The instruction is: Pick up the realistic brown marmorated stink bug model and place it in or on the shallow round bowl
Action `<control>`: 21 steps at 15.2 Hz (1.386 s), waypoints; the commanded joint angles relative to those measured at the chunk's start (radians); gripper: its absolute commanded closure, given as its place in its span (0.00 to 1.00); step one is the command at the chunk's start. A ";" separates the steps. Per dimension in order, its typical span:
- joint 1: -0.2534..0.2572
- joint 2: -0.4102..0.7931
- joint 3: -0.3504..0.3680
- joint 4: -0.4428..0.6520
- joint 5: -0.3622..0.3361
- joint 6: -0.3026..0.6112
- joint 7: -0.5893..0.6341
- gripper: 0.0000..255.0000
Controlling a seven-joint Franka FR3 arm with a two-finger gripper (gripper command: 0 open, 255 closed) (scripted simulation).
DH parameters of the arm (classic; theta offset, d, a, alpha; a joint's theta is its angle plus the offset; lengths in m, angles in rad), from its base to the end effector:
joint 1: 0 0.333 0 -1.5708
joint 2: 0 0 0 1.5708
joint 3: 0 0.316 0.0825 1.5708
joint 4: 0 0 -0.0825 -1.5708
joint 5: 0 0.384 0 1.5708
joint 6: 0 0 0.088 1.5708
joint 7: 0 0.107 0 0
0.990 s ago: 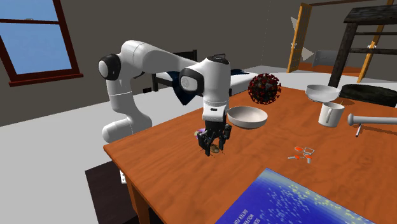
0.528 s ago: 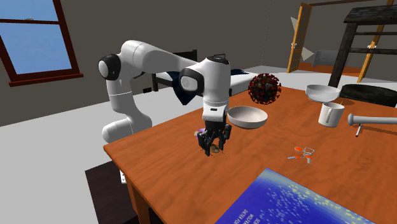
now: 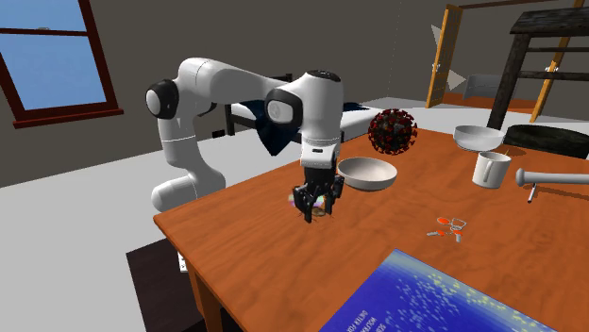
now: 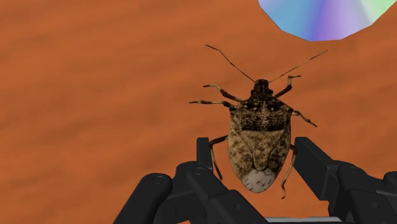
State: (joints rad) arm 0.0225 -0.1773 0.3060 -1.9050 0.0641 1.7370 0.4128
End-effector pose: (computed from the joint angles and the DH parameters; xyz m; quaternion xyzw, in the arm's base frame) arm 0.4763 0.1794 0.5693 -0.9988 0.0496 0.0011 0.0050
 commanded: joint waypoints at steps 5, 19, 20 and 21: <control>-0.002 0.010 -0.001 0.092 -0.004 -0.082 0.004 1.00; -0.002 0.066 0.003 0.343 -0.020 -0.279 0.019 1.00; 0.009 0.075 0.018 0.352 -0.021 -0.280 0.046 1.00; 0.020 0.084 0.034 0.363 -0.023 -0.281 0.072 1.00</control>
State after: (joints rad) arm 0.0355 -0.1036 0.3297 -1.5598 0.0434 1.4634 0.4669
